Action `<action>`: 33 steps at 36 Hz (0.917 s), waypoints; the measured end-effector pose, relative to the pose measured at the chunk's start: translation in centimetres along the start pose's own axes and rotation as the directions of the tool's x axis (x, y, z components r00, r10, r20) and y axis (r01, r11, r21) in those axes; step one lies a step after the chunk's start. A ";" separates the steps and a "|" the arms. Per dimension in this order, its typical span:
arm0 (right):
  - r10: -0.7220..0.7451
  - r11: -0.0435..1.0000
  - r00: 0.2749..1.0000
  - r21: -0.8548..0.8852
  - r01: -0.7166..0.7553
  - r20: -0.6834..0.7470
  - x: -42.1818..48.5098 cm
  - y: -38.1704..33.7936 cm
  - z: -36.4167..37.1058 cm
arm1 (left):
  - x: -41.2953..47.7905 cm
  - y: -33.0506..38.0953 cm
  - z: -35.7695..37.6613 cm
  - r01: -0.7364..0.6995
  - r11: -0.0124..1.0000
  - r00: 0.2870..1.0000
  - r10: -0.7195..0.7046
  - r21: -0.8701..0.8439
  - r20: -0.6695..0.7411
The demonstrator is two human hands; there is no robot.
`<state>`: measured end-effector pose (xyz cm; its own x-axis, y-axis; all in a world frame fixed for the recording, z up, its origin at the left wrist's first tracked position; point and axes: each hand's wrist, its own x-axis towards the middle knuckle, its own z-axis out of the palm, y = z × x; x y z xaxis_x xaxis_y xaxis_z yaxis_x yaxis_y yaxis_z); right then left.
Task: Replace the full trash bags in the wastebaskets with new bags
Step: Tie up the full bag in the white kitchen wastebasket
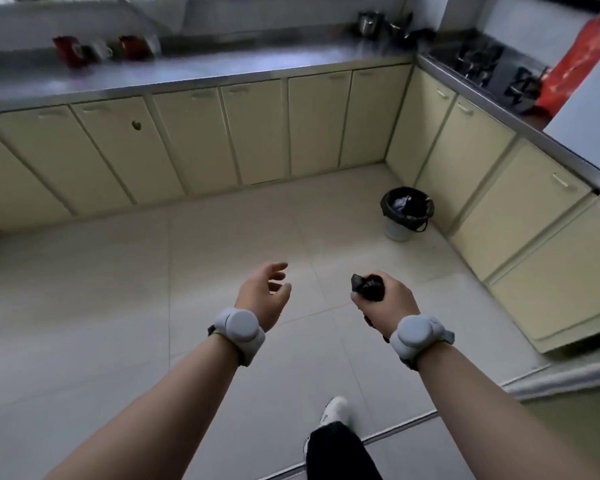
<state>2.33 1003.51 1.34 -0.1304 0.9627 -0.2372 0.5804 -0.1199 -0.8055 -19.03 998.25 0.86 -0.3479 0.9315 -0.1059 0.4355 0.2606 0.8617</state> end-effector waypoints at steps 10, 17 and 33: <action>0.096 0.994 0.995 0.046 -0.095 -0.018 15.5 -2.6 -2.2 | 15.7 3.2 4.1 -0.016 0.993 0.984 -0.006 0.120 0.180; -0.011 0.998 1.000 0.057 0.011 0.005 26.0 -7.3 -3.2 | 25.7 7.5 4.5 -0.157 0.985 0.959 0.134 0.074 0.249; 0.197 0.802 0.976 0.558 -0.213 0.090 47.6 -13.0 0.1 | 50.5 9.9 7.5 -0.303 0.951 0.824 0.291 -0.056 0.486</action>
<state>-11.54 1050.83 0.47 -0.0854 0.8942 -0.4394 0.0441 -0.4372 -0.8983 -26.02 1049.81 0.33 0.2438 0.9667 -0.0778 0.4736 -0.0487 0.8794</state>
